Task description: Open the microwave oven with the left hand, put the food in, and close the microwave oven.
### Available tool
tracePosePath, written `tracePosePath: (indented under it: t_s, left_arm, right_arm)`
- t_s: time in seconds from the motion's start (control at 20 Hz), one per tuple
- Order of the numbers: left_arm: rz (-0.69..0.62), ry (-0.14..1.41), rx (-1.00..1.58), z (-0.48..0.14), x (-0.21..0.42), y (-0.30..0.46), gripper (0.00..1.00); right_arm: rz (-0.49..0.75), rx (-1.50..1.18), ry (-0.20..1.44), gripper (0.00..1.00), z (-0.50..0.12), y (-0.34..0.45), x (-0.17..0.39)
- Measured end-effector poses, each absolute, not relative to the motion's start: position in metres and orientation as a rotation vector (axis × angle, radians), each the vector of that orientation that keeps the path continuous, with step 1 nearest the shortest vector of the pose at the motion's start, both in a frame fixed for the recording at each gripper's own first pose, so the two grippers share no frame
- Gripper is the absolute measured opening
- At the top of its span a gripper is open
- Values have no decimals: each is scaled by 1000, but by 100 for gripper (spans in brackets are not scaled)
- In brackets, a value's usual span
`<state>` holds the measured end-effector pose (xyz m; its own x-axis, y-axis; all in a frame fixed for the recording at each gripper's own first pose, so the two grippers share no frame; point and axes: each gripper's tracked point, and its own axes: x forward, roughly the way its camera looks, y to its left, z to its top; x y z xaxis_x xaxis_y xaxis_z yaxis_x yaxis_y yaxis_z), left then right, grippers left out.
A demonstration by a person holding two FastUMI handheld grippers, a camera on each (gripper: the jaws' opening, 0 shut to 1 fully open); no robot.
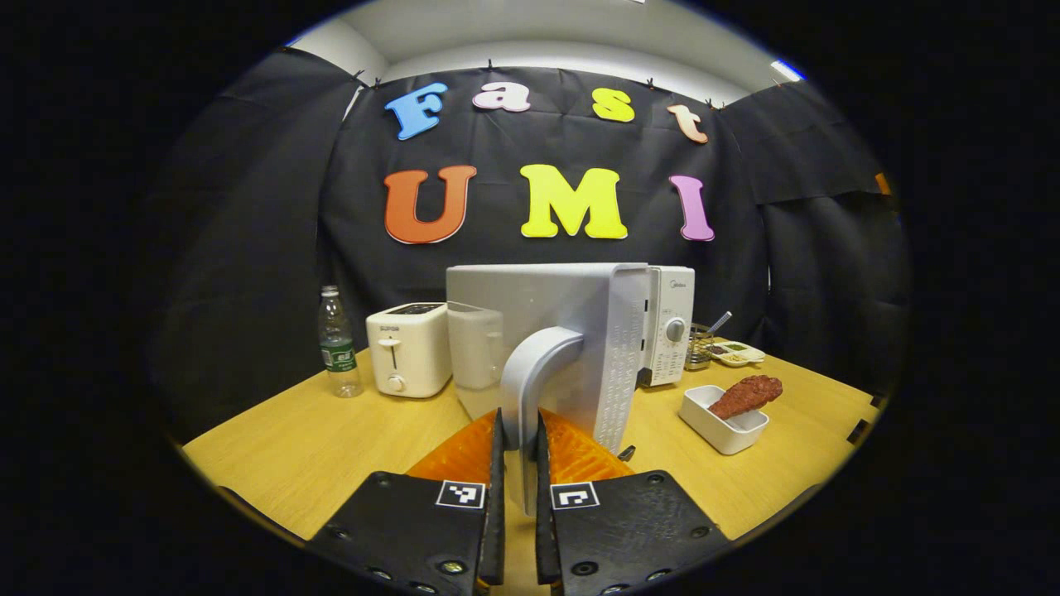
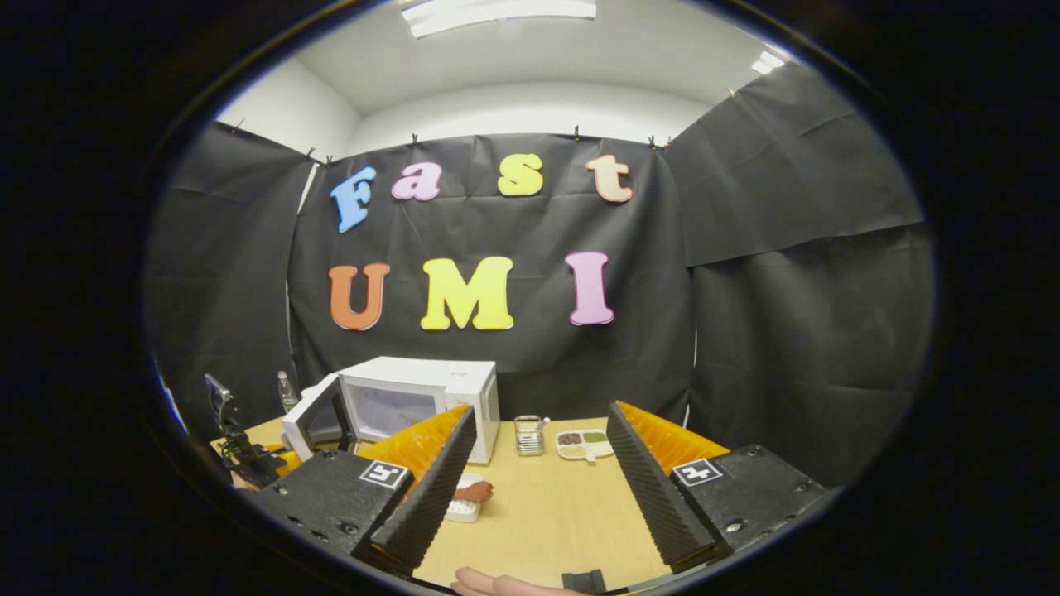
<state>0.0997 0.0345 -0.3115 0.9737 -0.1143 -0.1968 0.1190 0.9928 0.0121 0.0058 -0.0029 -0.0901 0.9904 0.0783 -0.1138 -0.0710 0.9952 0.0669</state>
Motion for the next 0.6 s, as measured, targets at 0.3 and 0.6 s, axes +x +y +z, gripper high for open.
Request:
tracePosePath:
  t_s: [0.3,0.6]
  left_arm:
    - [-77,235,-48,-311,82,128,16]
    - [-17,215,-86,-291,38,189,89]
  right_arm:
    - [111,11,92,92,-76,30,3]
    - [167,-65,122,92,-93,61,20]
